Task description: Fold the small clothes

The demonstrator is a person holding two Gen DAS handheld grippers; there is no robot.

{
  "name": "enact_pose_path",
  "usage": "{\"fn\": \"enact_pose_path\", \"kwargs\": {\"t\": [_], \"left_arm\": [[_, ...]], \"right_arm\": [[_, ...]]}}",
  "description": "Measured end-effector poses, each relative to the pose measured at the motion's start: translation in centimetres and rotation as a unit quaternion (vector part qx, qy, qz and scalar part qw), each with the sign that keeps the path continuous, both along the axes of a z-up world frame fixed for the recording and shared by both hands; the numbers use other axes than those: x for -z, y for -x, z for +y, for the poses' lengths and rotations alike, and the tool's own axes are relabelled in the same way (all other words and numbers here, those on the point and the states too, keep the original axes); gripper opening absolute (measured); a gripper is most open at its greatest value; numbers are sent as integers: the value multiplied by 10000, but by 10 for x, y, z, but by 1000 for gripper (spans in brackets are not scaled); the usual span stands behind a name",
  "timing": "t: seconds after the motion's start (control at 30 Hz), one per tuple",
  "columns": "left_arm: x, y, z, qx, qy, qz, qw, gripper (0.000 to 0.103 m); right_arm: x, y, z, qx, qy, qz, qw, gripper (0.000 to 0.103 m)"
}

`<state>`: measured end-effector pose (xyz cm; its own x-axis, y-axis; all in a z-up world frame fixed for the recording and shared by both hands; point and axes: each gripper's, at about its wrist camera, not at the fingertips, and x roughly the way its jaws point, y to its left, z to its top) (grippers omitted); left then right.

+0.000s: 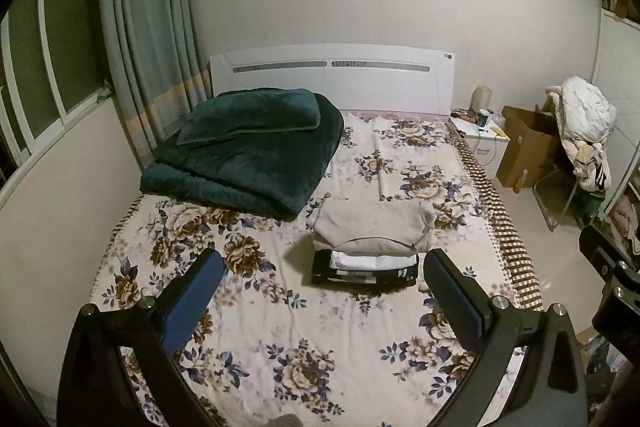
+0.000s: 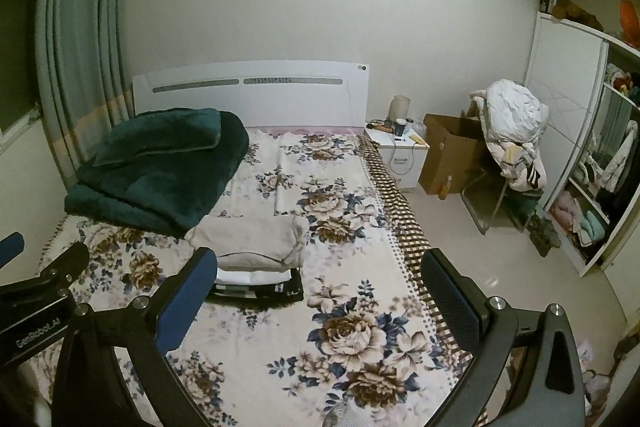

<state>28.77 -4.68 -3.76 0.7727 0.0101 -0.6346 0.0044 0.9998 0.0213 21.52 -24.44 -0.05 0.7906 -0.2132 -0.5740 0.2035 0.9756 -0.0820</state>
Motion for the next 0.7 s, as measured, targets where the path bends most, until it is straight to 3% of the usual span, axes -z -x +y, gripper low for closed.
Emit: {"fn": "enact_pose_path", "kwargs": {"t": [0.7], "left_arm": [[-15, 23, -1, -13, 7, -173, 9998, 103]], "right_arm": [[-7, 14, -8, -197, -113, 11, 9997, 103]]}}
